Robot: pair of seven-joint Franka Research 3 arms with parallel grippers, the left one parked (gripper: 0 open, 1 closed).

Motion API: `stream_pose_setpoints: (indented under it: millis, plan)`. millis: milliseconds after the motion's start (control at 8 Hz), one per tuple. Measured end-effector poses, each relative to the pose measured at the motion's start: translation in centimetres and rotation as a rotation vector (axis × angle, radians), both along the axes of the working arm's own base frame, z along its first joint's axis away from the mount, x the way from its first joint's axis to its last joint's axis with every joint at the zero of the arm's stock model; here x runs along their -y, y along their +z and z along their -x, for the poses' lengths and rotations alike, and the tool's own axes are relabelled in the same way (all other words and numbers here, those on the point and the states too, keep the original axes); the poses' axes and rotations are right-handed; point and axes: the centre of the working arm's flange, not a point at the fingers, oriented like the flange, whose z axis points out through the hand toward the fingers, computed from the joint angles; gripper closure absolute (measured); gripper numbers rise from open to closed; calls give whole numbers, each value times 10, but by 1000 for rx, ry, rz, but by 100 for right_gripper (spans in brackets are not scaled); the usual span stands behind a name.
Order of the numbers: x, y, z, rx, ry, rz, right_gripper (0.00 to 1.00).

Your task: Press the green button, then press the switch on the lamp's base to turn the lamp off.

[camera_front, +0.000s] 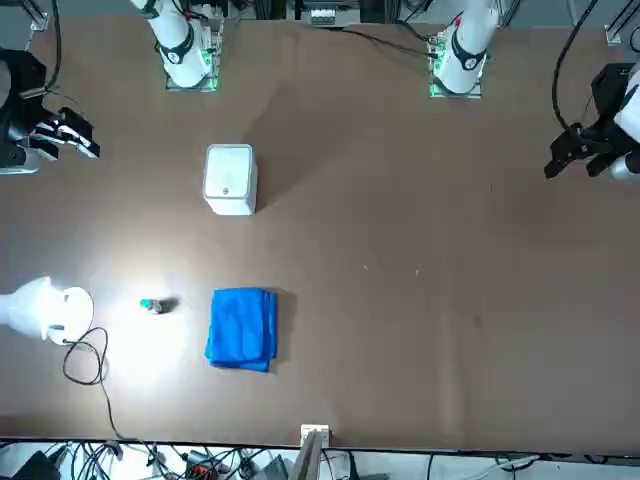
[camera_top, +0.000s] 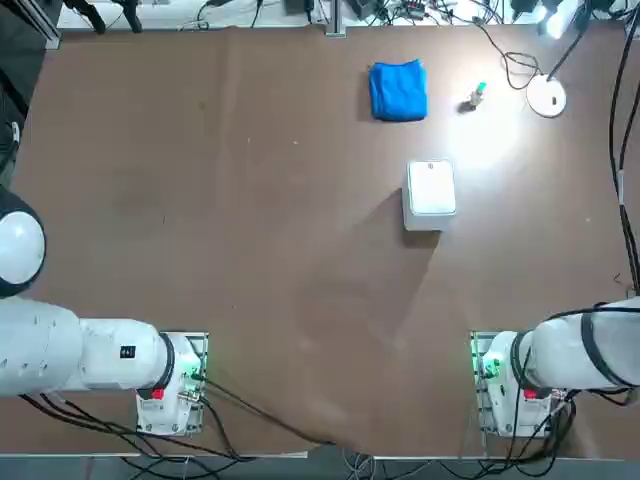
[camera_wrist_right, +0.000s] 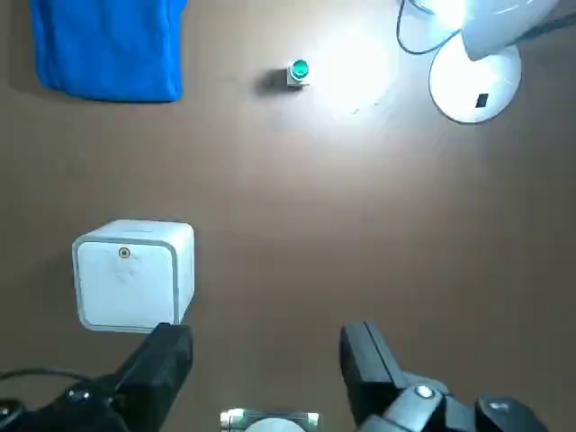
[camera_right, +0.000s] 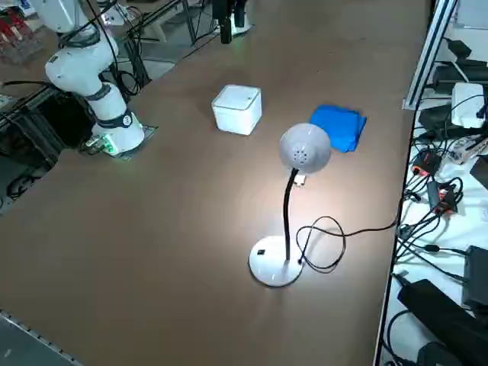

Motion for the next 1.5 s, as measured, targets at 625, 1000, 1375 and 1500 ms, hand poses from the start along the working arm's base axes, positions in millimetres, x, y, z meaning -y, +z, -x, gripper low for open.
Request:
stream_pose_setpoints:
  millis: [625, 1000, 1375, 1500]
  plan:
    - [0, -1, -1, -3, 0, 0, 0]
    - [4, -29, -12, -62, -13, 3, 4]
    - [16, -63, -25, -123, -42, 6, 44]
    - [23, -83, -33, -154, -56, 7, 64]
